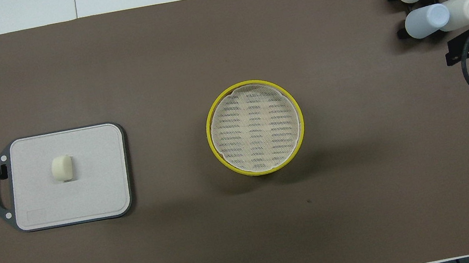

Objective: Place bun in steamer

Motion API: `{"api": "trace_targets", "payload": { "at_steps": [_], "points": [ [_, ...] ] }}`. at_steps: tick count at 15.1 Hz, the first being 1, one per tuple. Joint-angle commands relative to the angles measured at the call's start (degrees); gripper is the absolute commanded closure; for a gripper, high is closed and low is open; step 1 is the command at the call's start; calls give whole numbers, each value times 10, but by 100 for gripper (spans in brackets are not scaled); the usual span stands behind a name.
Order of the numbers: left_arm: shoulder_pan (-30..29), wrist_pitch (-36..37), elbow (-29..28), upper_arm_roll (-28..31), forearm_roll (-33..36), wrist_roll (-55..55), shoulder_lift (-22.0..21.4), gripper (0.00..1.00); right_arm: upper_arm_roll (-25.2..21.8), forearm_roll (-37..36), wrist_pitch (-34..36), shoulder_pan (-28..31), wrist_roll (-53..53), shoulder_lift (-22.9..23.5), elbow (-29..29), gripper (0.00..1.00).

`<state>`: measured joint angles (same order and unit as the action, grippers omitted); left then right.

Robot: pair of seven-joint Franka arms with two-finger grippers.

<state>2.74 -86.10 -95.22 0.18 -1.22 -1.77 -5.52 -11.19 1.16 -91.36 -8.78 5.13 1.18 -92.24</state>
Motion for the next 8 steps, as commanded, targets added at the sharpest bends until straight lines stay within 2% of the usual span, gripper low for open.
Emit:
{"api": "trace_targets", "payload": {
  "at_steps": [1, 8],
  "points": [
    [-6, -17, -25, -5, 9, 9, -21, 0, 1, 2, 7, 2, -13, 1, 4, 0],
    [-6, -18, -25, -5, 9, 9, -21, 0, 48, 7, 16, 3, -14, -7, -1, 0]
  ]
}}
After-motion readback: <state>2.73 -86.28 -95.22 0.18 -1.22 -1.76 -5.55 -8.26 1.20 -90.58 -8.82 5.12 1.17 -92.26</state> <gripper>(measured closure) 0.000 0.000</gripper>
